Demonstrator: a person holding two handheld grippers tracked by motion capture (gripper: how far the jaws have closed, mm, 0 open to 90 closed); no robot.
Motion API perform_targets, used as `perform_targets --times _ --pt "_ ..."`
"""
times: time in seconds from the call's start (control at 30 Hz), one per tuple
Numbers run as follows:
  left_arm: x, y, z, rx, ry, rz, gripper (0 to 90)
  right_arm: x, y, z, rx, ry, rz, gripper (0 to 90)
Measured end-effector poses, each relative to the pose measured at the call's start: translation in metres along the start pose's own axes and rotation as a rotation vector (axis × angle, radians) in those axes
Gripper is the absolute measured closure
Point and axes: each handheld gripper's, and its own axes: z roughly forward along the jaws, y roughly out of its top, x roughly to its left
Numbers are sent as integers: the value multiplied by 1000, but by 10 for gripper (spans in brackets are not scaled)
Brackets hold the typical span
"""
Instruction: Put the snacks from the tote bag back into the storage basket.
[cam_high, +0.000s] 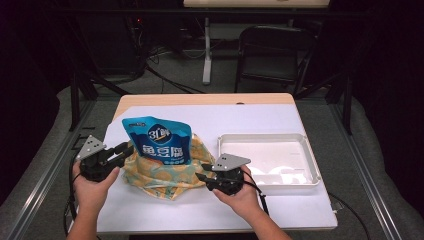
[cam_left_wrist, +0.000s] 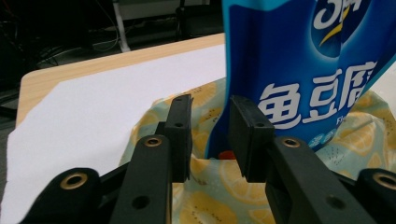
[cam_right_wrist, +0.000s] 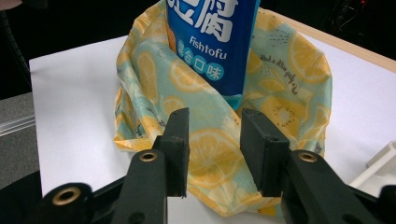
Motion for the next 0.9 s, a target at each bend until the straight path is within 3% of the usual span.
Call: perform_targets --times 0.5,0.67,0.9 --pt "-3 1 16 20 -19 11 804 1 -1 -12 -25 -27 -1 711" --pt "-3 1 17 16 -25 16 821 -3 5 -15 -37 -40 21 757" --pt "-2 2 18 15 -26 25 835 -11 19 -4 -24 -71 22 822"
